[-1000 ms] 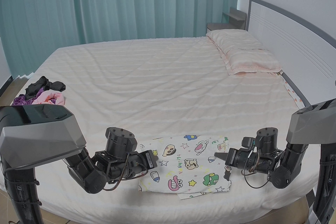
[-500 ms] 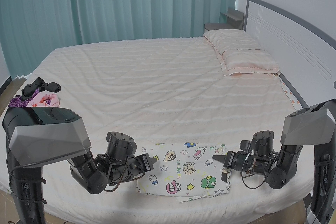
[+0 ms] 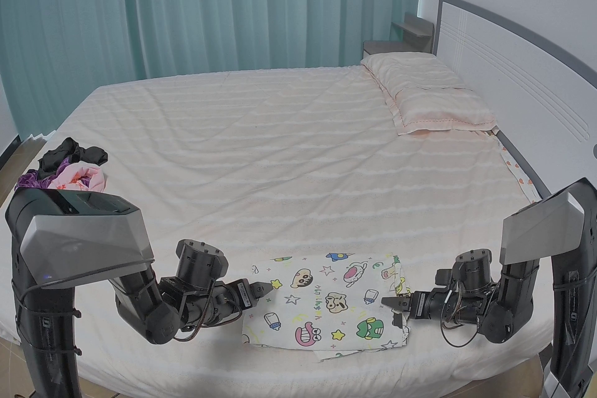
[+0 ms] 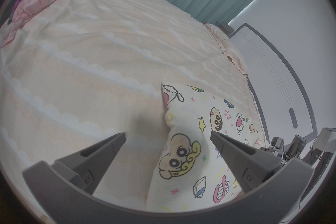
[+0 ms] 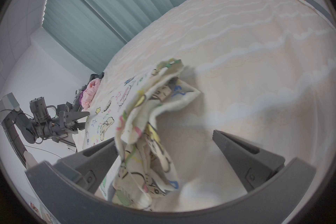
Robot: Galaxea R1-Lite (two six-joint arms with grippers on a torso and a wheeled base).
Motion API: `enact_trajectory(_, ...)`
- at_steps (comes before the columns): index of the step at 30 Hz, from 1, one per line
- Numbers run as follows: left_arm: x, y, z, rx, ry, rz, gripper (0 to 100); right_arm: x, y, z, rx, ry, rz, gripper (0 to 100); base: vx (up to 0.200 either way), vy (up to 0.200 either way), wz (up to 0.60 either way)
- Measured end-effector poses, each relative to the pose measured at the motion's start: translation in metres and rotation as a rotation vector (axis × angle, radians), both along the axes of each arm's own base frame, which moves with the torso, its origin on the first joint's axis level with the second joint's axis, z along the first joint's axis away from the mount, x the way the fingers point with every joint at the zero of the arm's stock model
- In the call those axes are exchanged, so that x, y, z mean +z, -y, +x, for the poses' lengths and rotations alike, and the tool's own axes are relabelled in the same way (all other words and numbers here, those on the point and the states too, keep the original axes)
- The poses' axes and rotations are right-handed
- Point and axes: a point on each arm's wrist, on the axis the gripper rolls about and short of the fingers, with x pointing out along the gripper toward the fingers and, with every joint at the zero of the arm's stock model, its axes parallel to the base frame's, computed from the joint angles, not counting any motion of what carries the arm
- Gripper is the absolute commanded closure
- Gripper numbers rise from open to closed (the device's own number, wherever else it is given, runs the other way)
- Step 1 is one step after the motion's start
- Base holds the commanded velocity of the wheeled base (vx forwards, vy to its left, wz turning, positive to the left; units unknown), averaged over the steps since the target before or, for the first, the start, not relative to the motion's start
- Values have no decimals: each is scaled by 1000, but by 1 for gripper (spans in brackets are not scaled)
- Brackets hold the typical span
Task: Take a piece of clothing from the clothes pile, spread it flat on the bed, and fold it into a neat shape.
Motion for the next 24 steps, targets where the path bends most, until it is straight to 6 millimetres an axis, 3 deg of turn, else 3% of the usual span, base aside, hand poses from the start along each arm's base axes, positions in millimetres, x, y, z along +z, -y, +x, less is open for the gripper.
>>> enact_trajectory(7, 23, -17, -4, 47, 41, -21, 0, 3, 11, -5, -42, 30, -42, 0, 0, 0, 0)
enact_trajectory(13, 58, -29, -14, 84, 128, -47, 0, 27, 22, -11, -84, 132, -21, 0, 0, 0, 0)
enact_trajectory(20, 110, -42, -35, 173, 299, -64, 0, 84, 37, -27, -135, 302, 27, 0, 0, 0, 0)
enact_trajectory(24, 141, -52, -55, 230, 411, -74, 0, 123, 45, -48, -161, 429, 56, 0, 0, 0, 0)
